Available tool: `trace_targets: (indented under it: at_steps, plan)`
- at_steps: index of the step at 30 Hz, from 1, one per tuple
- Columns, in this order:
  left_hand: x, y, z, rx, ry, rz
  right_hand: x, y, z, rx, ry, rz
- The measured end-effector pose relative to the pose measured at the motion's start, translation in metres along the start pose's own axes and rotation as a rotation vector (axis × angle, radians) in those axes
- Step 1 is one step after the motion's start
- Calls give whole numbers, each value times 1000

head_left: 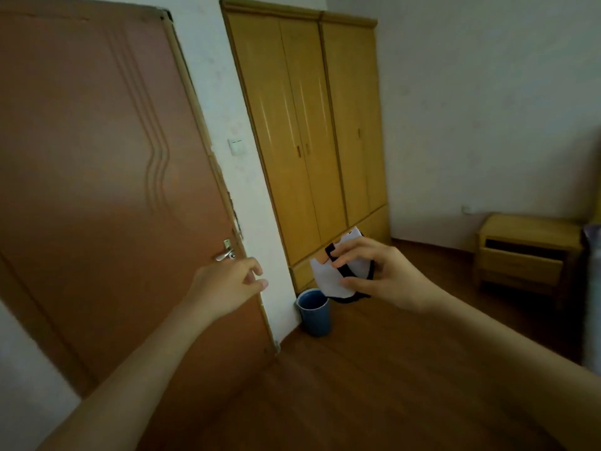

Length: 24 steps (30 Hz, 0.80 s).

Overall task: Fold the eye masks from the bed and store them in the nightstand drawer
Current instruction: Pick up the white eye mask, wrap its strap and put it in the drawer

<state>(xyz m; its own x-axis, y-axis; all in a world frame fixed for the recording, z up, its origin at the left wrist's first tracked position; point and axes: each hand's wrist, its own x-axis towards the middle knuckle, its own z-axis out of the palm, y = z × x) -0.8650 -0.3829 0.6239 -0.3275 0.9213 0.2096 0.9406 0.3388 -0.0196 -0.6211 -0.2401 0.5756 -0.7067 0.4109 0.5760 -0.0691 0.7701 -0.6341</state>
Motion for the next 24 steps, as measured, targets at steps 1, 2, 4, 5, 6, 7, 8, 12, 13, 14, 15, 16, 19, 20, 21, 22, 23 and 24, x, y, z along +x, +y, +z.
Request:
trace_targets:
  at_steps: [1,2,4,5,6,7,8,12,13,14,15,16,19,20,21,22,23,24]
  plan:
    - [25,5,9,-13,-4,41,6,16,-10,-33,16,10]
    - [51,11,19,-19,-4,86,14,34,-20,-64,37,17]
    - [100,23,35,-33,-1,169,32,69,-39,-118,94,34]
    - [126,28,43,-38,1,204,42,88,-48,-142,120,46]
    - [151,32,53,-34,2,235,54,108,-54,-158,144,56]
    - [178,36,61,-18,3,264,66,128,-61,-161,170,61]
    - [205,39,68,0,7,289,80,148,-67,-161,202,64]
    - [309,54,79,-31,34,367,134,216,-94,-186,290,91]
    - [333,61,81,-52,33,389,145,230,-103,-189,289,117]
    - [353,67,82,-79,33,404,153,241,-110,-191,280,137]
    - [377,76,85,-111,29,424,161,256,-120,-198,275,153]
    - [402,84,88,-134,23,447,168,270,-129,-213,274,161]
    - [474,116,101,-155,17,521,186,314,-159,-276,268,179]
    - [500,128,108,-153,31,546,191,332,-172,-294,268,200]
    - [526,140,115,-144,50,569,197,349,-186,-315,273,222]
    - [552,153,124,-138,66,595,202,367,-200,-343,282,241]
    - [579,166,134,-132,71,618,206,385,-214,-376,294,259]
    - [601,178,141,-128,77,642,209,401,-227,-406,303,273]
